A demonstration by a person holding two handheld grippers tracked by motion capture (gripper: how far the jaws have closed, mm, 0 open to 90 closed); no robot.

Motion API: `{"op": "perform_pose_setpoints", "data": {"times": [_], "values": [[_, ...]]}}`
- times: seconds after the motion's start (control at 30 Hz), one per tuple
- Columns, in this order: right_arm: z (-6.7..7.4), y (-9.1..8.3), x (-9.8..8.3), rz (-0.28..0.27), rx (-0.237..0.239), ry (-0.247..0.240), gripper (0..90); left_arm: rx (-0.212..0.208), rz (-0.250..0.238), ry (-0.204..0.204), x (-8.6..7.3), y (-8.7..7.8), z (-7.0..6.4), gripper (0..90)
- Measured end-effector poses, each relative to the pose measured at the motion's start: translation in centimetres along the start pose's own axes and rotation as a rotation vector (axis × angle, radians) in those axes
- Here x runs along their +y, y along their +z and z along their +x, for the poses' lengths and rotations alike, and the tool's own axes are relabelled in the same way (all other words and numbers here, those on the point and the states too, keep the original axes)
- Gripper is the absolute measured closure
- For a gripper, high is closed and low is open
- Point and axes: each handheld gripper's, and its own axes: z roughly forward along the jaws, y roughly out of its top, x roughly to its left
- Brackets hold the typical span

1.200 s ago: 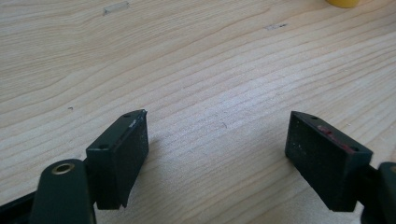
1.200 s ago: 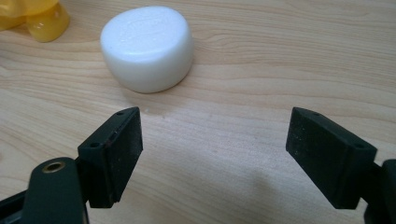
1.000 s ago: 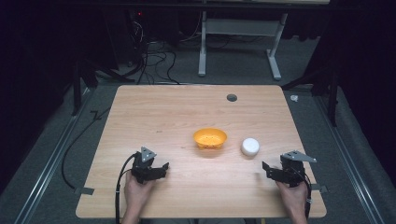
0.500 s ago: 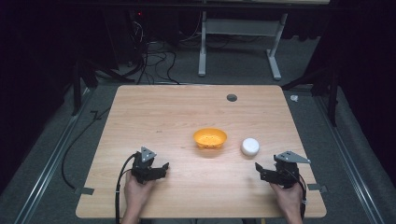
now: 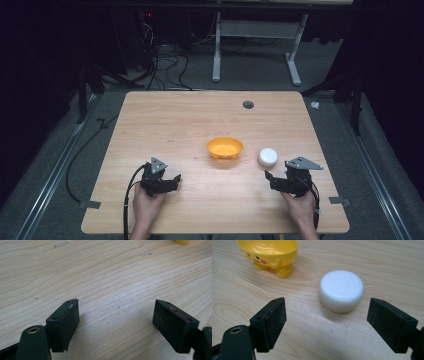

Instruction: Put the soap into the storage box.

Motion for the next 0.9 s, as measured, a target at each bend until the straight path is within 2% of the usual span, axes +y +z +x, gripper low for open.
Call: {"op": "perform_pose_setpoints", "data": {"times": [0.43,0.7,0.9], "values": [[0.9,1.2,1.8,-0.006,0.013,-0.022,15.3,-0.001,0.000,0.002,0.0,0.0,0.0,21.9],[0.6,1.6,2.6,-0.009,0.007,-0.024,15.0,0.002,0.001,0.003,0.0,0.0,0.0,21.9],[0.1,2.2,3.1,-0.015,0.000,-0.003,14.5,0.002,0.001,0.003,0.0,0.0,0.0,21.9]]}}
